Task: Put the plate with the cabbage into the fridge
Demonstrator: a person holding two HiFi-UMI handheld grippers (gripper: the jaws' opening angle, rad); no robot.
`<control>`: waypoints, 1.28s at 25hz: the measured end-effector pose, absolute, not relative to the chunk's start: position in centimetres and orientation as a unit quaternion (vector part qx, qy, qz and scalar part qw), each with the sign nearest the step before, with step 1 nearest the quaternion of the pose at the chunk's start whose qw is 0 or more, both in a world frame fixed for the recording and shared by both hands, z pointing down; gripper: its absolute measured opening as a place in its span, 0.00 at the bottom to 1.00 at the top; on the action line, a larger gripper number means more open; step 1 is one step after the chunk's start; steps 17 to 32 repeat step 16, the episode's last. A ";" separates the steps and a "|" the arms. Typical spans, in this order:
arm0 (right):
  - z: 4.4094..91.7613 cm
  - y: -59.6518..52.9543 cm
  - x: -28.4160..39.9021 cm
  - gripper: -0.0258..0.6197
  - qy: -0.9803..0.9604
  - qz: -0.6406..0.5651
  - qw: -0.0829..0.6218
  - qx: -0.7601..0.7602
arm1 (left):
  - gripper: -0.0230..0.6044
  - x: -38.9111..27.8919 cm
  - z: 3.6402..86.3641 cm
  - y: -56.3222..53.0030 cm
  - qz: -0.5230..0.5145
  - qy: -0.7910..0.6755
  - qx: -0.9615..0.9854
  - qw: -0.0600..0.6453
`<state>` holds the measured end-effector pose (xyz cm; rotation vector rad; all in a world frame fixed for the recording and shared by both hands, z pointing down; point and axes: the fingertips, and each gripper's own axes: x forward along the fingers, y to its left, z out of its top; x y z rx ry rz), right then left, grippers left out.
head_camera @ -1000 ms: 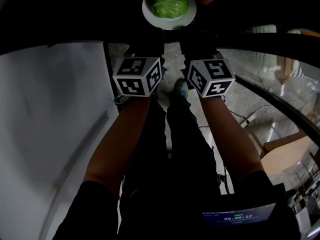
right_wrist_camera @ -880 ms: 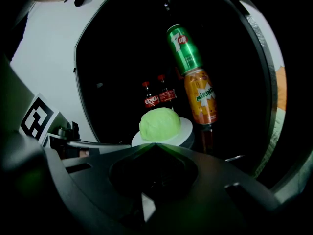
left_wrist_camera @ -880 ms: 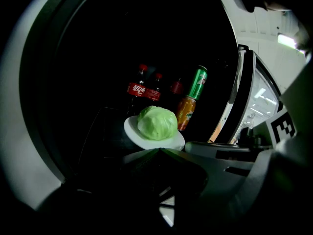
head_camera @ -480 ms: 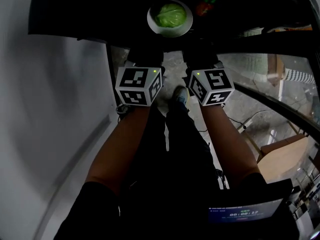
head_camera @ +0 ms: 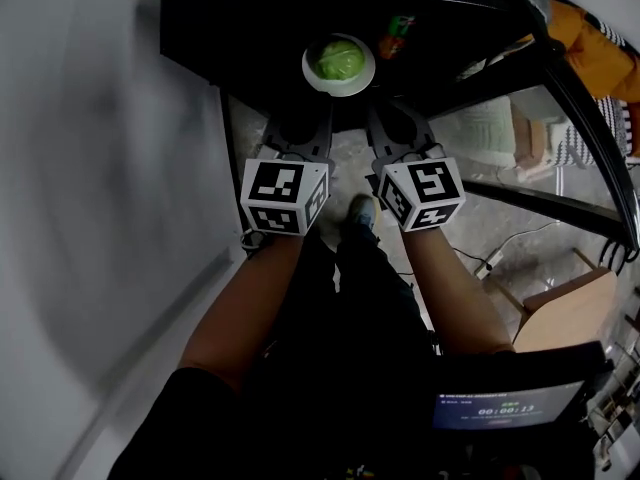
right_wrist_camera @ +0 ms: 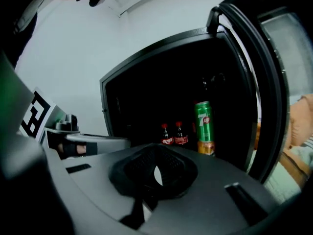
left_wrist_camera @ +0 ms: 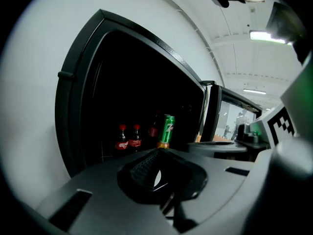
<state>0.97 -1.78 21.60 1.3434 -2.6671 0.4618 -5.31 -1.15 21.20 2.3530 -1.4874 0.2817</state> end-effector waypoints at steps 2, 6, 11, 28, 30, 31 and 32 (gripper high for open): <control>20.7 -1.0 0.6 0.05 -0.879 0.145 0.054 0.451 | 0.04 -6.0 20.7 -0.2 0.098 -0.520 0.831 0.171; 20.4 -0.1 0.3 0.05 -0.872 0.136 0.050 0.468 | 0.04 -6.8 20.9 1.0 0.092 -0.508 0.839 0.172; 21.0 0.8 2.1 0.05 -0.873 0.138 0.045 0.465 | 0.04 -5.3 21.2 2.1 0.098 -0.507 0.840 0.167; 26.9 1.8 5.0 0.05 -0.874 0.136 0.059 0.463 | 0.04 -3.0 27.4 2.9 0.092 -0.516 0.832 0.181; 26.9 1.8 5.0 0.05 -0.874 0.136 0.059 0.463 | 0.04 -3.0 27.4 2.9 0.092 -0.516 0.832 0.181; 26.9 1.8 5.0 0.05 -0.874 0.136 0.059 0.463 | 0.04 -3.0 27.4 2.9 0.092 -0.516 0.832 0.181; 26.9 1.8 5.0 0.05 -0.874 0.136 0.059 0.463 | 0.04 -3.0 27.4 2.9 0.092 -0.516 0.832 0.181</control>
